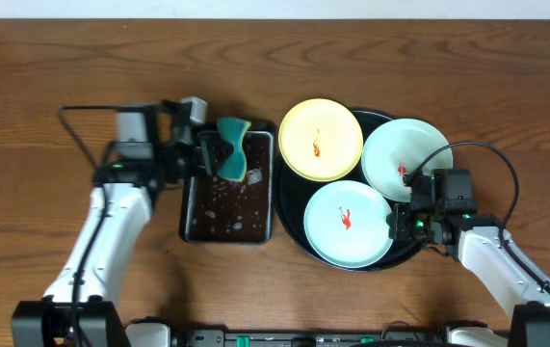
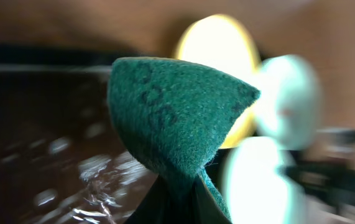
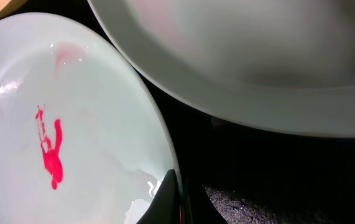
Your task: Clean dirty plates on tray and stack at the side
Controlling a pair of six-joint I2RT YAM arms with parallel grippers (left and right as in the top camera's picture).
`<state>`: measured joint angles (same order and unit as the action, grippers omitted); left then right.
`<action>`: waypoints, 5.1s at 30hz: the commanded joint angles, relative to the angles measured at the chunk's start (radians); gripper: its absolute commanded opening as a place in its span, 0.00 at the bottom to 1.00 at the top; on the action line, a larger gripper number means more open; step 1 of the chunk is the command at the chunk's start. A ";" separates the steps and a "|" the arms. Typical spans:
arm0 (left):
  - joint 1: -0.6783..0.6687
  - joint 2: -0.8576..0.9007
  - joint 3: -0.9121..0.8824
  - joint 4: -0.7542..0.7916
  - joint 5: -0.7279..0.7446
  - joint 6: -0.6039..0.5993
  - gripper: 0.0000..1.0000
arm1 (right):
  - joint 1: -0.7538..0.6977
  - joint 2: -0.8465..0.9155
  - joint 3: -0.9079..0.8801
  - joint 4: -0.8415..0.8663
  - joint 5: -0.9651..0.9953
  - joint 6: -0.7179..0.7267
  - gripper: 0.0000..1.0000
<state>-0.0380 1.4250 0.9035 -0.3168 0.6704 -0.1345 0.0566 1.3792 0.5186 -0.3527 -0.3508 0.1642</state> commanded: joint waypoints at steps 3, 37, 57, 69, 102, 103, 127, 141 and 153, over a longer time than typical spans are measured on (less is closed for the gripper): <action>-0.203 -0.007 -0.004 -0.026 -0.703 0.002 0.07 | 0.006 0.002 -0.005 0.005 0.006 0.000 0.01; -0.698 0.098 0.030 0.241 -0.465 -0.407 0.07 | 0.006 0.002 -0.005 0.001 0.006 0.000 0.01; -0.811 0.401 0.031 0.175 -0.633 -0.533 0.07 | 0.006 0.002 -0.005 0.000 0.006 0.000 0.01; -0.779 0.201 0.071 0.127 -0.522 -0.468 0.07 | 0.006 0.002 -0.005 -0.002 0.006 0.000 0.01; -0.737 0.076 0.071 0.011 -0.582 -0.343 0.08 | 0.006 0.002 -0.005 0.000 0.006 0.000 0.14; -0.727 0.043 0.071 -0.007 -0.581 -0.326 0.08 | 0.006 0.002 -0.005 0.002 0.006 0.000 0.14; -0.216 0.160 0.048 -0.184 -0.524 -0.206 0.08 | 0.009 -0.118 0.016 -0.011 -0.008 0.003 0.01; -0.216 0.288 0.048 -0.149 -0.524 -0.206 0.08 | 0.122 -0.394 0.107 -0.060 0.513 -0.055 0.01; -0.216 0.288 0.048 -0.149 -0.525 -0.205 0.08 | 0.450 -0.399 0.193 -0.055 1.003 -0.217 0.01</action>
<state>-0.2577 1.7000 0.9611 -0.4641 0.1436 -0.3607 0.4408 0.9905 0.6746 -0.4168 0.4522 0.0223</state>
